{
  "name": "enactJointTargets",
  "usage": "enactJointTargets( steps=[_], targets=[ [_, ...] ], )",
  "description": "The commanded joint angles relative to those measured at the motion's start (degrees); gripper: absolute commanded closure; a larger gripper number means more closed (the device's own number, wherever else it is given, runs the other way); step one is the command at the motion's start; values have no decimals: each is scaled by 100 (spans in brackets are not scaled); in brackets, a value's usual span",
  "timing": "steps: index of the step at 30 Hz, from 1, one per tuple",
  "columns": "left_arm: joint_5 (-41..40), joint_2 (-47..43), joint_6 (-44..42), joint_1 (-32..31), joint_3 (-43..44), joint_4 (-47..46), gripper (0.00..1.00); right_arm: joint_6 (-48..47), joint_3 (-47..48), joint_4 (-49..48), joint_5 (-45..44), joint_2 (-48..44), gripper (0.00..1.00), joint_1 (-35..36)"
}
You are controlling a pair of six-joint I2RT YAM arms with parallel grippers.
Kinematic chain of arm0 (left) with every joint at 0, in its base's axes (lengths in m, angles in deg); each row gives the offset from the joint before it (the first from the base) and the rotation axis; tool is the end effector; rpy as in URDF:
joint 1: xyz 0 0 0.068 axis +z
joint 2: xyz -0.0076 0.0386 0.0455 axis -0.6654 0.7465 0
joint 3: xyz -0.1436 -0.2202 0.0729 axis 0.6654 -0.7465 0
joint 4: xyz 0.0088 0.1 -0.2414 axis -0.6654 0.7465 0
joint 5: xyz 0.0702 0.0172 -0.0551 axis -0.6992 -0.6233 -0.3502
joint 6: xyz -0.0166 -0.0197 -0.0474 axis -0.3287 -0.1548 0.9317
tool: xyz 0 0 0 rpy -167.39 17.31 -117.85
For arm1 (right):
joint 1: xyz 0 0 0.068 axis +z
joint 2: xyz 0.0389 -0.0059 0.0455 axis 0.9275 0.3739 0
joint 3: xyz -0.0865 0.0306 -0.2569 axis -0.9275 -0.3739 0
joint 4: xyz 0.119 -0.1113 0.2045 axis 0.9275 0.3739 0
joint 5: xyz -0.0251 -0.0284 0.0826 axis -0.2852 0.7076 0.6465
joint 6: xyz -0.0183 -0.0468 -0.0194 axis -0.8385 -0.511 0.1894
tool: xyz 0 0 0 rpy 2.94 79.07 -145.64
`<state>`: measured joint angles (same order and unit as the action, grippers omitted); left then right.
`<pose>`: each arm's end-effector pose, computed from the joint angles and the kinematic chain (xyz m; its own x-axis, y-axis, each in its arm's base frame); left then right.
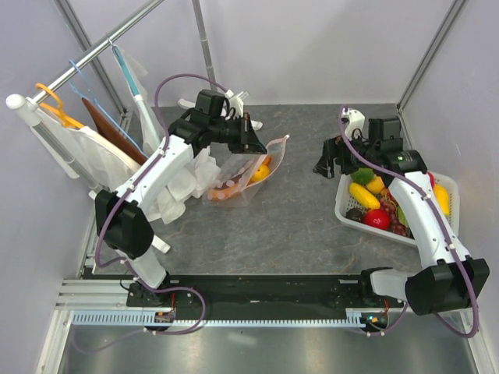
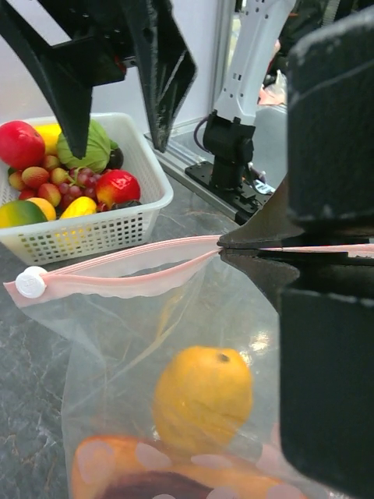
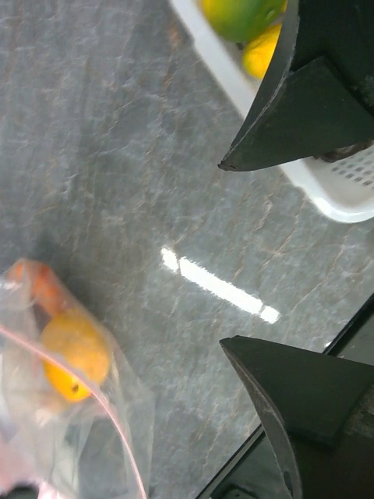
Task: Place the food in the zip-top bag and seal the zipper
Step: Pick up the fake vegetable from the bin.
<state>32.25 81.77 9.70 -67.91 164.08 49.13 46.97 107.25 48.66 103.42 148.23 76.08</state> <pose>0.3376 -0.1907 0.3548 -0.8518 -0.0094 -0.5237 0.4325 0.5514 -0.7134 0.2580 0.0531 0.3537 -0.6246 -0.1082 -0.7734 -0.4919 0.8237 0.2820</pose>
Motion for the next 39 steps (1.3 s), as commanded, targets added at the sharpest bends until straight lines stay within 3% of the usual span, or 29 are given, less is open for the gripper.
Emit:
enactJointTargets(
  steps=[1,9,16,23,30,39],
  targets=[
    [-310,55,-326,-61,182,257,98,-836,491,1049,-19,72,8,-529],
    [-284,459,-318,-228,411,231,98,-2631,826,2474,-213,510,7,-2461],
    [-293,486,-326,-254,446,205,98,-3414,632,2579,-423,933,9,-2710],
    [-275,433,-352,-254,411,205,98,-3818,913,3088,-1398,846,7,-2859],
    [-170,521,-335,-263,411,196,98,-4389,1177,3634,-1891,819,2,-4149],
    [-161,530,-344,-290,428,178,98,-4583,896,3511,-2155,1188,2,-4855]
  ],
)
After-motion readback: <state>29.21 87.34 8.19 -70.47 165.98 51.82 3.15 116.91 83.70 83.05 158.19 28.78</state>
